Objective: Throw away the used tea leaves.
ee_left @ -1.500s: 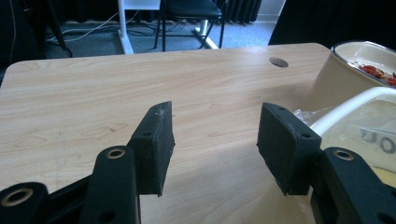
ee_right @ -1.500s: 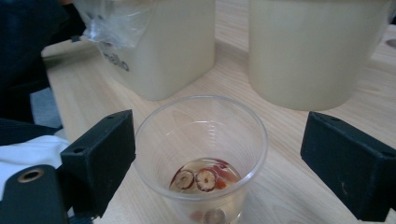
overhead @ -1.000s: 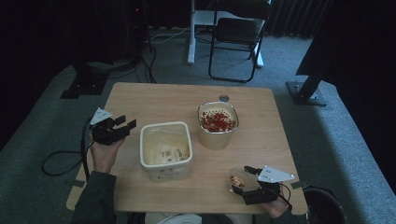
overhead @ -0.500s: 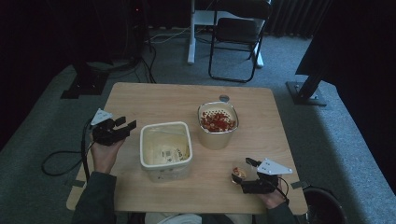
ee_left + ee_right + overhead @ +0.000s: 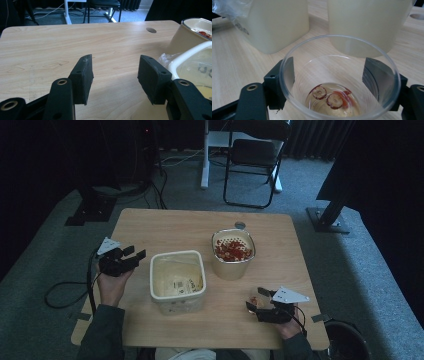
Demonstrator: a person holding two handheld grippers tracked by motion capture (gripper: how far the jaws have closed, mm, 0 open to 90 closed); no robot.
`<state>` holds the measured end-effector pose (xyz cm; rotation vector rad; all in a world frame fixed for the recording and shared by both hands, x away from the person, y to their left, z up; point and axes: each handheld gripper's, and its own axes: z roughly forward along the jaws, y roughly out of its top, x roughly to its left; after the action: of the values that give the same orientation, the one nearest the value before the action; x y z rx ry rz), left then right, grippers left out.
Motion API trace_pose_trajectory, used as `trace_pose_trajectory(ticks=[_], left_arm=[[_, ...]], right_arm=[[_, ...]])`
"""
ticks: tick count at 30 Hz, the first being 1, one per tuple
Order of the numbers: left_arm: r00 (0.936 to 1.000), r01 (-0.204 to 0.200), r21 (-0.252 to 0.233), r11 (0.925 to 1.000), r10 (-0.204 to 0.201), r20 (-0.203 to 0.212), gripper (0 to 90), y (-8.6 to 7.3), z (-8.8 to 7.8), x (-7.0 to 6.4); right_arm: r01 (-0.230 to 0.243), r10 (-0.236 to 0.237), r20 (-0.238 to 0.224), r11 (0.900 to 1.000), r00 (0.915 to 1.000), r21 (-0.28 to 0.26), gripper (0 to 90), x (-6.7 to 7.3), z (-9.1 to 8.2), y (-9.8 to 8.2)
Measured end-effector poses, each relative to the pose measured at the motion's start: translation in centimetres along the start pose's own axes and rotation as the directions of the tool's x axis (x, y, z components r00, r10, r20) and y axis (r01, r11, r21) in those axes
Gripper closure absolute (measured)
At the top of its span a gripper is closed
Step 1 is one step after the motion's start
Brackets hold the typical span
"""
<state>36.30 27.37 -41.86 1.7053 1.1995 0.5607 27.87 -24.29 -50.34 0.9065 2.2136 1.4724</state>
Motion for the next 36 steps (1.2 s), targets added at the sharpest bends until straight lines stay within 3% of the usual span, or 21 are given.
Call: trace_pose_trajectory(ticks=[10, 14, 19, 27, 30, 36], left_arm=[[1.0000, 0.001, 0.007, 1.0000, -0.001, -0.001, 46.5, -0.2, 0.2, 0.0], [1.0000, 0.002, 0.010, 0.9999, -0.002, -0.002, 46.6, -0.2, 0.2, 0.1], [1.0000, 0.003, 0.014, 0.9999, -0.003, -0.006, 46.6, -0.4, 0.2, 0.2], [0.9999, 0.006, 0.019, 0.9998, -0.006, -0.009, 46.6, -0.7, 0.3, 0.2], [0.9999, 0.006, 0.026, 0.9996, -0.005, -0.016, 46.6, -0.9, 0.4, 0.2], [0.9995, 0.002, 0.034, 0.9994, -0.001, -0.030, 46.5, -1.4, 0.4, 0.1]], right_arm=[[0.014, -0.012, 0.079, 1.000, 0.9968, -0.015, 25.9, 0.0, 0.8, 0.3], [0.006, -0.003, 0.146, 1.000, 0.9892, -0.018, 29.5, -0.5, 1.1, 0.4], [-0.001, 0.007, 0.226, 1.000, 0.9741, -0.029, 29.8, -1.4, 1.4, 0.5], [-0.023, 0.030, 0.341, 0.999, 0.9394, -0.027, 31.0, -3.3, 2.1, 1.1], [-0.040, 0.047, 0.374, 0.999, 0.9261, -0.026, 31.3, -4.2, 2.4, 1.5], [-0.061, 0.063, 0.414, 0.998, 0.9079, -0.019, 31.8, -6.0, 3.2, 2.1]])
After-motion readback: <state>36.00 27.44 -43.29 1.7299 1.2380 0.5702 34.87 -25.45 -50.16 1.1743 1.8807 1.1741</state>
